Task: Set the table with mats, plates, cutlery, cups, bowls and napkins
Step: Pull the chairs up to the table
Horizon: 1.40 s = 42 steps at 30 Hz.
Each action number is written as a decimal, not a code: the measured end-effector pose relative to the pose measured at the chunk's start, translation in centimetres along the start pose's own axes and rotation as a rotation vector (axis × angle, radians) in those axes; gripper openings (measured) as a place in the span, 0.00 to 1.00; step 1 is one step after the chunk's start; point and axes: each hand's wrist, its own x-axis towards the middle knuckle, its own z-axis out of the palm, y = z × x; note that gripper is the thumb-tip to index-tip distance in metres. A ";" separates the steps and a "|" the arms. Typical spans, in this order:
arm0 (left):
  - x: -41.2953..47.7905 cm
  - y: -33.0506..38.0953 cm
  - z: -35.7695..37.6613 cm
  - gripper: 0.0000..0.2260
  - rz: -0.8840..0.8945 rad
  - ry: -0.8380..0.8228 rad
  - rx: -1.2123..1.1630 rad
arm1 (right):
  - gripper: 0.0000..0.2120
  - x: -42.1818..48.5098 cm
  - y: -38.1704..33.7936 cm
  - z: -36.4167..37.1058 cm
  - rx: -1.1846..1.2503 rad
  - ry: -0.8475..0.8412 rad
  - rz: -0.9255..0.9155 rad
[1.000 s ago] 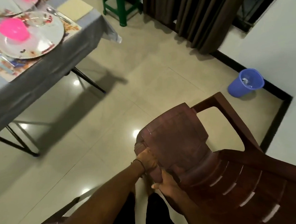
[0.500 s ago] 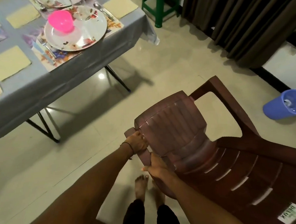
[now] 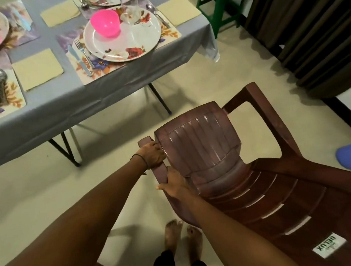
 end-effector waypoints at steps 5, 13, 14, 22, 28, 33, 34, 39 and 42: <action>-2.3 2.2 -0.8 0.22 -0.241 0.010 -0.237 | 0.36 -3.0 0.7 -6.7 -0.121 -0.064 -0.014; -5.4 9.1 -8.7 0.25 -0.400 0.103 -0.542 | 0.30 -14.7 7.6 -22.8 -0.508 0.027 0.014; -5.3 9.7 -9.9 0.25 -0.416 0.099 -0.547 | 0.30 -15.8 8.5 -24.1 -0.540 0.036 0.003; -2.4 15.5 -16.7 0.25 -0.564 0.188 -0.653 | 0.21 -19.9 14.8 -30.6 -0.600 0.041 -0.113; -0.3 22.3 -20.0 0.25 -0.713 0.233 -0.774 | 0.24 -21.6 18.8 -32.0 -0.600 -0.064 -0.220; -0.1 28.7 -23.0 0.31 -0.678 0.228 -0.842 | 0.25 -24.1 20.9 -32.1 -0.683 -0.142 -0.256; -0.1 29.9 -23.4 0.32 -0.689 0.229 -0.857 | 0.25 -24.5 20.7 -32.2 -0.670 -0.133 -0.285; -1.0 33.2 -25.4 0.33 -0.748 0.252 -1.067 | 0.32 -28.3 20.6 -32.7 -0.671 -0.148 -0.439; -1.7 34.0 -28.1 0.32 -0.674 0.271 -1.260 | 0.38 -30.3 21.5 -32.9 -0.809 -0.147 -0.557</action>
